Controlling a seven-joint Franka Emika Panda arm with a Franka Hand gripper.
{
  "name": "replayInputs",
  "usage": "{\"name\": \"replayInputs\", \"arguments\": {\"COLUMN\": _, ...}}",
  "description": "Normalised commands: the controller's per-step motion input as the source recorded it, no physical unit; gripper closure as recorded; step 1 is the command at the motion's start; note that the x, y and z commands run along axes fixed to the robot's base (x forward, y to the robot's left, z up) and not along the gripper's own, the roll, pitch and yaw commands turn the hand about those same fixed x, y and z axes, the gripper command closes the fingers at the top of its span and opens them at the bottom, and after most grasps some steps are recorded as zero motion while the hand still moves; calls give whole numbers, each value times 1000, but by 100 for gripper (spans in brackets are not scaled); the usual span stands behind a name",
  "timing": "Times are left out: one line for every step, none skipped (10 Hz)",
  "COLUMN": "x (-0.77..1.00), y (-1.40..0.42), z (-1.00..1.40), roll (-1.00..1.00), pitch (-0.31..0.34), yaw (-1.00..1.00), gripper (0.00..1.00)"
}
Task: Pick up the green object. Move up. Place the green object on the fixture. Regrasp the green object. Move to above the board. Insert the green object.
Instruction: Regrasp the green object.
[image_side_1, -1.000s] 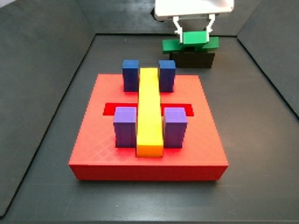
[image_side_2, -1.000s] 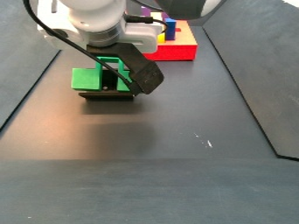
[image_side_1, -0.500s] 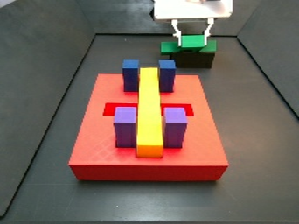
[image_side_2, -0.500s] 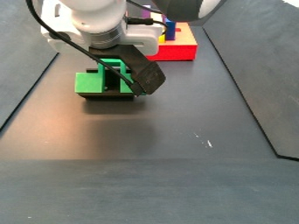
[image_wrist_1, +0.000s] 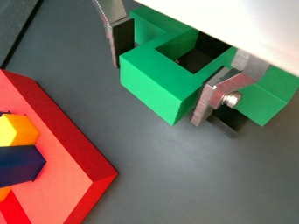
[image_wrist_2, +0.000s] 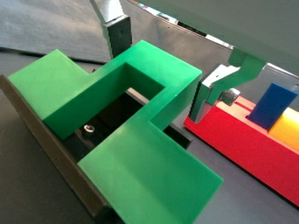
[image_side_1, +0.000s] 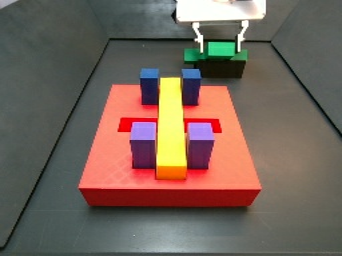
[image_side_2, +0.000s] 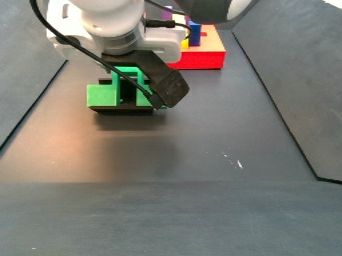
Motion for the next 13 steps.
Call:
{"name": "replayInputs", "arguments": {"x": 0, "y": 0, "z": 331, "roll": -34, "pitch": 0, "yaw": 54, "gripper": 0}}
{"name": "replayInputs", "arguments": {"x": 0, "y": 0, "z": 360, "roll": 0, "pitch": 0, "yaw": 63, "gripper": 0}}
{"name": "replayInputs", "arguments": {"x": -23, "y": 0, "z": 346, "roll": 3, "pitch": -26, "yaw": 80, "gripper": 0}}
{"name": "replayInputs", "arguments": {"x": -89, "y": 0, "z": 409, "roll": 106, "pitch": -163, "yaw": 126, "gripper": 0}}
{"name": "replayInputs", "arguments": {"x": -69, "y": -66, "z": 434, "roll": 417, "pitch": -277, "yaw": 126, "gripper": 0}}
{"name": "replayInputs", "arguments": {"x": -43, "y": -57, "z": 329, "roll": 614, "pitch": -194, "yaw": 123, "gripper": 0}}
{"name": "replayInputs", "arguments": {"x": 0, "y": -69, "z": 186, "roll": 823, "pitch": -54, "yaw": 91, "gripper": 0}}
{"name": "replayInputs", "arguments": {"x": 0, "y": -77, "z": 40, "roll": 1000, "pitch": -89, "yaw": 29, "gripper": 0}}
{"name": "replayInputs", "arguments": {"x": 0, "y": -80, "z": 46, "roll": 1000, "pitch": -100, "yaw": 17, "gripper": 0}}
{"name": "replayInputs", "arguments": {"x": 0, "y": -71, "z": 0, "roll": 1000, "pitch": -43, "yaw": 20, "gripper": 0}}
{"name": "replayInputs", "arguments": {"x": 0, "y": -74, "z": 0, "roll": 1000, "pitch": 0, "yaw": 14, "gripper": 0}}
{"name": "replayInputs", "arguments": {"x": 0, "y": -94, "z": 0, "roll": 1000, "pitch": 63, "yaw": 0, "gripper": 0}}
{"name": "replayInputs", "arguments": {"x": 0, "y": -94, "z": 0, "roll": 1000, "pitch": 74, "yaw": 0, "gripper": 0}}
